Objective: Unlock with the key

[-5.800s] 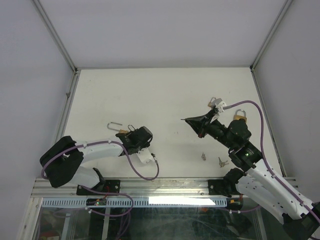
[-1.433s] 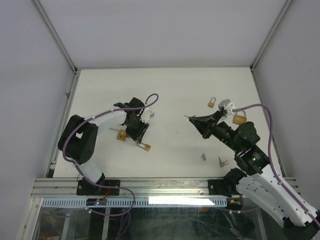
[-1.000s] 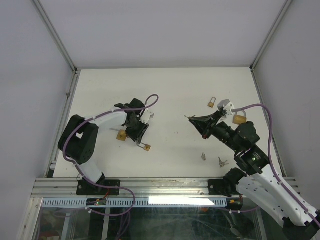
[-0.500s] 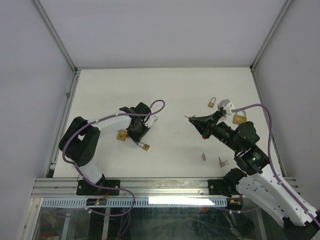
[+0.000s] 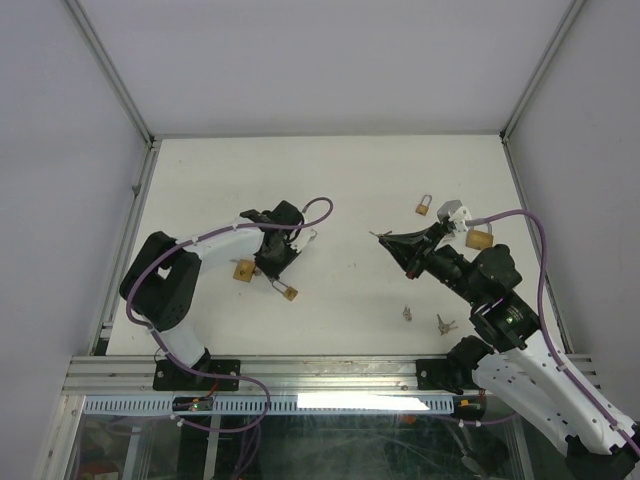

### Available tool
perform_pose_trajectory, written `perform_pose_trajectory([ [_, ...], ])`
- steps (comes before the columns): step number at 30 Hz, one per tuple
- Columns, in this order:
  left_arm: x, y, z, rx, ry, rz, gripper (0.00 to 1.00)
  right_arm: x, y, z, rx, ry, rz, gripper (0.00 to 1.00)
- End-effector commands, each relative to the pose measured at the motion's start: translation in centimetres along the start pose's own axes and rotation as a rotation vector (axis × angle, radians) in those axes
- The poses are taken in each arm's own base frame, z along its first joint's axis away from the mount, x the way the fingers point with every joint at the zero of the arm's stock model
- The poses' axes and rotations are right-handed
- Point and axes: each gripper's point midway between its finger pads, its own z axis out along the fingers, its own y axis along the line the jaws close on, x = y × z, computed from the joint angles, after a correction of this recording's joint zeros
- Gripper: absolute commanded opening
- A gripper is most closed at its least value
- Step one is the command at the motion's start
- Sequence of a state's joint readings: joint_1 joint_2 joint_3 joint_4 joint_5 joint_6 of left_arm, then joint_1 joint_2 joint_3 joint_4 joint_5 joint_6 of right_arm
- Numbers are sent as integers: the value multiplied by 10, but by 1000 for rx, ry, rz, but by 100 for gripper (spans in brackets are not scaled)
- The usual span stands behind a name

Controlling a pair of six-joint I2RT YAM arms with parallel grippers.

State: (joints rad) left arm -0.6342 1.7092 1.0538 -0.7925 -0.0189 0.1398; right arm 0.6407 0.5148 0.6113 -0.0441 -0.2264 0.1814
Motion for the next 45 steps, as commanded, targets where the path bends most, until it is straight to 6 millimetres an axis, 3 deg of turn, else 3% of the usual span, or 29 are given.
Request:
perform_pose_trajectory([
  [1,-47,25,-36,-129,-164,107,0,-22,8,-2,-29,-65,-28,0],
  [5,-52,32,-49,-203,-207,176,0,-26,3,-2,-5,-81,-61,0],
  [9,-69,31,-70,-278,-296,262,0,-28,3,-2,-8,-84,-68,0],
  [11,-67,21,-72,-230,-315,269,0,-29,3,-2,-9,-85,-72,0],
  [13,-51,-12,-64,-36,-286,338,1,-29,4,-2,-12,-85,-73,0],
  [15,-39,-36,-59,122,-276,470,34,-29,4,-3,-13,-86,-74,0],
  [16,-34,-40,-59,176,-282,581,43,-28,4,-3,-12,-87,-74,0],
  [18,-31,-30,-59,210,-348,752,70,-29,5,-4,-15,-90,-74,0],
  [20,-27,-20,-65,226,-440,896,88,-29,7,-4,-26,-88,-75,0],
  [22,-25,-13,-58,178,-488,1142,94,-29,7,-5,-29,-89,-77,0],
  [24,-23,-9,-45,158,-483,1248,94,-30,8,-5,-30,-92,-77,0],
  [28,-35,-11,-27,209,-481,1285,89,-31,8,-7,-28,-92,-78,0],
  [33,-28,-11,-12,240,-446,1397,84,-30,8,-10,-25,-88,-82,0],
  [40,-17,-7,-1,325,-341,1449,52,-28,8,-13,-25,-90,-83,0],
  [45,3,-13,-3,431,-282,1505,49,-29,9,-15,-26,-94,-84,0],
])
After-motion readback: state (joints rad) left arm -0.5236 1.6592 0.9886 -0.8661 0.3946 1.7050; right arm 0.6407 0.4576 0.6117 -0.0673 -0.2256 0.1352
